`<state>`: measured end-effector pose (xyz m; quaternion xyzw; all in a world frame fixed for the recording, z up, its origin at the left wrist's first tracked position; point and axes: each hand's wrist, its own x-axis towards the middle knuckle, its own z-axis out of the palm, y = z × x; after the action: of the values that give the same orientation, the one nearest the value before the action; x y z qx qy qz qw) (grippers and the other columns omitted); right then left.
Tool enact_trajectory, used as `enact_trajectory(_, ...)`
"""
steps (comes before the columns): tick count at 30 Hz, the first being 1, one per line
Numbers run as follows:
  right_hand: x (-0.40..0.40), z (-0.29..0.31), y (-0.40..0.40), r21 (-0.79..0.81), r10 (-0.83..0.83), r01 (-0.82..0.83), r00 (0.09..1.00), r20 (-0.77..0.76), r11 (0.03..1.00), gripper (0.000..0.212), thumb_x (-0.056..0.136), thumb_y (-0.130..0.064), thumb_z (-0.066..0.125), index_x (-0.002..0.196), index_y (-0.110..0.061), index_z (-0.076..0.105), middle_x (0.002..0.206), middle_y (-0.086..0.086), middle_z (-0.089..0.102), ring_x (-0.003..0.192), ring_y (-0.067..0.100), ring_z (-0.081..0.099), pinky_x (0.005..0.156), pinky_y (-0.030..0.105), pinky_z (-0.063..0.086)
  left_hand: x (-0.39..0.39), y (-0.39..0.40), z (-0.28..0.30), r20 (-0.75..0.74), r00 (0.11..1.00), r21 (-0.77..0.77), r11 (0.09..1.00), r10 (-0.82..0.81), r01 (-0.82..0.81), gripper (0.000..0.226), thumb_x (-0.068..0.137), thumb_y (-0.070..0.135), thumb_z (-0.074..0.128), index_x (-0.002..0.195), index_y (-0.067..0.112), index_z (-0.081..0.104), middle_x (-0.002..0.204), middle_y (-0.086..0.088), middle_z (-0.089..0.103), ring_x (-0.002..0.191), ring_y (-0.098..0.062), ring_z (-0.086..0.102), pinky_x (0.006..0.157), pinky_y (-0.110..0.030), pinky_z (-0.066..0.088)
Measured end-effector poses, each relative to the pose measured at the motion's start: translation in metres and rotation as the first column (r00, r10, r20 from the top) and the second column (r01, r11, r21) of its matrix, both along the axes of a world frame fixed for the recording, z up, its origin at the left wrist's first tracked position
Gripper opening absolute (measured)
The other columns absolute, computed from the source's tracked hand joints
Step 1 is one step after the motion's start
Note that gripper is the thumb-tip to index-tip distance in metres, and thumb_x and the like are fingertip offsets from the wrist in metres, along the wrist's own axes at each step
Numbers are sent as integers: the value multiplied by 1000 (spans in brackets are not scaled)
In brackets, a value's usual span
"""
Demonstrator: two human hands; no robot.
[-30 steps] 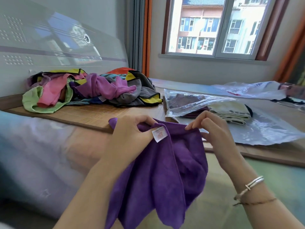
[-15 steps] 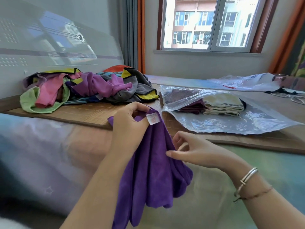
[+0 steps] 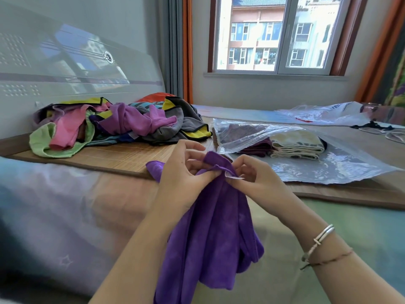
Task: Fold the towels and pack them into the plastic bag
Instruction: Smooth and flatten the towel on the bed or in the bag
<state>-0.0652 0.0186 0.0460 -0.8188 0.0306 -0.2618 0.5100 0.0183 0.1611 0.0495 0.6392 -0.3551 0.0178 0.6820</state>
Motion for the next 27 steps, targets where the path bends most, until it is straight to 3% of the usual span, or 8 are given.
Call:
enact_trajectory(3, -3, 1, -4, 33, 24, -23, 999, -36, 999, 15, 88, -10, 67, 90, -2, 55, 87, 24, 63, 75, 20, 56, 68, 28, 45, 5, 3, -1, -43, 998, -1, 999, -53, 53, 26, 74, -4, 77, 95, 3, 62, 92, -8, 73, 81, -12, 70, 79, -26, 56)
enact_trajectory(5, -4, 1, -5, 39, 8, -6, 999, -43, 999, 17, 87, -12, 68, 95, -7, 54, 84, 11, 61, 74, 18, 56, 65, 22, 45, 7, 3, -1, -62, 997, -23, 999, -46, 45, 21, 75, -5, 76, 90, 5, 64, 92, -14, 73, 82, -17, 69, 80, -27, 57)
enact_trajectory(9, -9, 6, 0, 83, 70, -71, 997, 11, 994, 25, 85, -5, 65, 104, -12, 50, 96, 6, 59, 78, 13, 58, 66, 23, 48, 3, -1, 1, 52, 997, 5, 998, 56, -57, 21, 75, -3, 77, 79, 13, 64, 82, -8, 72, 73, -11, 67, 69, -17, 53)
enact_trajectory(12, -10, 16, 4, 182, 126, -143, 987, 100, 973, 24, 70, -12, 46, 93, -13, 56, 89, 0, 61, 81, 11, 60, 68, 26, 49, -1, -5, 0, 109, 990, 20, 996, 84, -87, 21, 75, -1, 78, 75, 17, 66, 75, -3, 71, 67, -7, 65, 64, -14, 50)
enact_trajectory(16, -7, 13, 7, -58, -31, 40, 989, 143, 998, 6, 89, -19, 61, 87, -14, 61, 83, -8, 64, 79, 11, 61, 71, 28, 48, -3, -8, 0, 161, 982, 32, 994, 95, -101, 21, 75, 3, 78, 73, 20, 67, 70, 2, 70, 64, -6, 64, 63, -16, 50)
enact_trajectory(18, -5, 7, 7, -182, -87, 109, 988, 125, 977, 12, 84, -15, 68, 83, -24, 59, 80, -15, 64, 79, 7, 62, 71, 27, 51, -5, -8, 0, 179, 980, 34, 995, 87, -94, 20, 75, 2, 77, 74, 20, 67, 69, 3, 70, 63, -4, 64, 62, -16, 50)
enact_trajectory(24, -3, 6, 5, -241, -142, 182, 975, 172, 953, 19, 81, -4, 65, 76, -19, 56, 75, -7, 67, 76, 12, 66, 74, 33, 56, -5, -9, -1, 273, 956, 47, 991, 111, -128, 23, 74, 7, 79, 73, 18, 59, 70, 5, 65, 68, -10, 62, 64, -16, 48)
enact_trajectory(27, -3, 9, 5, -174, -195, 234, 956, 217, 956, 22, 82, -5, 66, 72, -21, 55, 72, -6, 66, 70, 12, 65, 63, 26, 50, -3, -8, -2, 346, 929, 76, 983, 130, -165, 18, 77, 17, 78, 75, 23, 61, 75, 12, 64, 81, -8, 59, 76, -21, 46)
